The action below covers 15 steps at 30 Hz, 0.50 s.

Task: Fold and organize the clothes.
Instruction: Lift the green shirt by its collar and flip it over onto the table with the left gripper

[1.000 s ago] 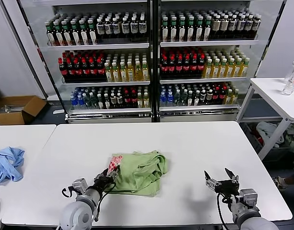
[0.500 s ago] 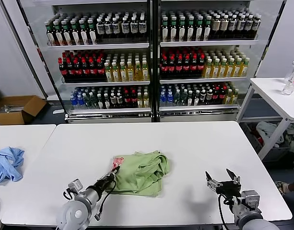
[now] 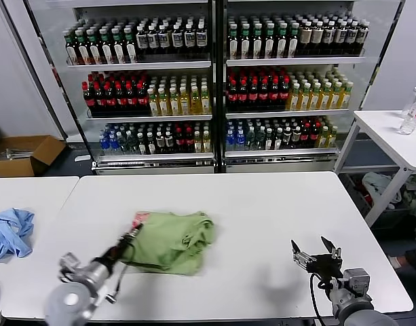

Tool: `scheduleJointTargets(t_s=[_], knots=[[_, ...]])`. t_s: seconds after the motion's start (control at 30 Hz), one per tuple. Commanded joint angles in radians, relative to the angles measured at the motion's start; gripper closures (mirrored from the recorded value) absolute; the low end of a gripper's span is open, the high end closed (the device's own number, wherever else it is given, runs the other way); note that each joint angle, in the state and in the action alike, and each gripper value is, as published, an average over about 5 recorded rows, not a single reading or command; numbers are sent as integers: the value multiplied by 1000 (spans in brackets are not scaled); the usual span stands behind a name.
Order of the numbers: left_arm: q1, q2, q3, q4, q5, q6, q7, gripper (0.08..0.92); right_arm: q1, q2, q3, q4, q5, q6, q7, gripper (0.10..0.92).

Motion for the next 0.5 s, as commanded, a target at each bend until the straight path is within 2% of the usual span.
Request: scheduleJointTargets(t_s=[0.03, 0.13, 0.23, 0.4, 0.5], knots=[[11, 306, -435, -88, -159, 69, -45, 890, 12, 4, -7, 4, 8, 4, -1, 203], [13, 357, -412, -189, -77, 77, -65, 890, 12, 8, -12, 7, 8, 6, -2, 203], [22, 348, -277, -297, 127, 68, -54, 890, 8, 11, -12, 8, 6, 10, -3, 203], [16, 246, 75, -373, 547, 25, -46, 890, 7, 7, -7, 4, 5, 19, -3, 203], [-6, 169, 274, -350, 730, 6, -64, 890, 11, 6, -4, 1, 5, 23, -3, 203]])
